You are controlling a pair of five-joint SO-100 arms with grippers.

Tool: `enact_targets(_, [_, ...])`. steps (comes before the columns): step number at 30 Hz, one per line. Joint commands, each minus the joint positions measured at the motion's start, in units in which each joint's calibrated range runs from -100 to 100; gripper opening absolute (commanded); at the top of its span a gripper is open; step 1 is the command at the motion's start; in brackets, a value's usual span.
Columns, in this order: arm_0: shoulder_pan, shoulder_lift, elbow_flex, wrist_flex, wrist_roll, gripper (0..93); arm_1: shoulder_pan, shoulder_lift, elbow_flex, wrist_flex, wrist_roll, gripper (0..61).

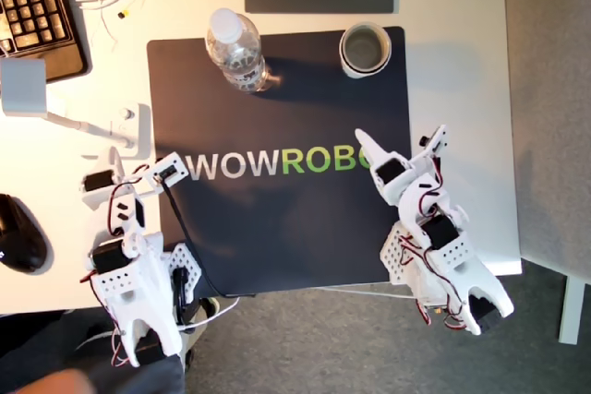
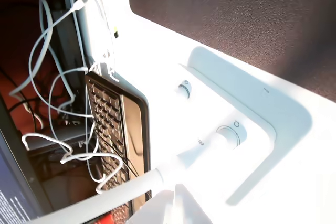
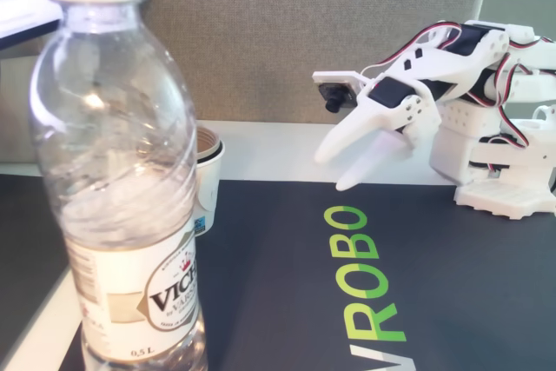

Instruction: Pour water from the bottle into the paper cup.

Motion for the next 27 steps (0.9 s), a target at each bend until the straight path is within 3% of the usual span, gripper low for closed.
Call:
enact_targets(1, [-2.0,0.0,1.5,-2.7,1.0,0.0,-1.1,0.4,0.6,-2.3,-0.3,22.6])
enact_targets(3, [-2.0,1.6,1.5,-4.4,3.2,0.0,-1.1,0.4,0.6,-2.3,-0.3,22.6])
enact_targets(6, [0.3,14.0,-1.5,-16.2,10.1,0.0,-1.1,0.4,0.6,-2.3,-0.3,22.6])
enact_targets(9, [2.9,24.4,-7.7,-23.2,15.4,0.0,-1.1,0.4,0.6,-2.3,-0.1,22.7])
enact_targets(11, [6.0,30.9,-11.1,-27.3,19.1,0.0,-7.0,0.4,0.6,-1.9,2.8,22.7])
enact_targets(15, [11.3,41.4,-14.2,-36.8,25.6,0.0,-3.4,1.9,0.6,-3.3,2.2,24.9])
enact_targets(16, [13.6,45.9,-15.0,-42.2,28.5,0.1,-1.9,6.4,0.6,-7.2,7.0,24.9])
enact_targets(18, [15.7,49.8,-15.1,-48.4,31.0,0.3,-0.8,13.9,0.6,-12.8,12.9,24.9])
enact_targets(20, [20.7,59.0,-16.8,-60.2,35.9,3.9,10.9,33.5,0.5,-30.0,23.1,24.9])
enact_targets(21, [23.6,64.3,-16.7,-68.8,38.8,10.5,17.7,46.7,0.1,-41.4,29.9,24.9])
enact_targets(23, [25.5,69.0,-15.1,-78.9,41.0,22.8,24.7,56.3,0.0,-51.8,34.2,25.8])
enact_targets(25, [26.3,71.2,-14.1,-83.5,42.1,31.6,27.9,60.8,-0.1,-56.3,36.5,25.8])
enact_targets(26, [27.6,74.8,-13.2,-89.8,43.9,45.4,32.7,66.6,-0.2,-63.5,39.3,25.8])
enact_targets(27, [28.3,76.1,-13.2,-91.4,44.5,49.6,34.7,68.2,-0.2,-66.2,40.4,25.8])
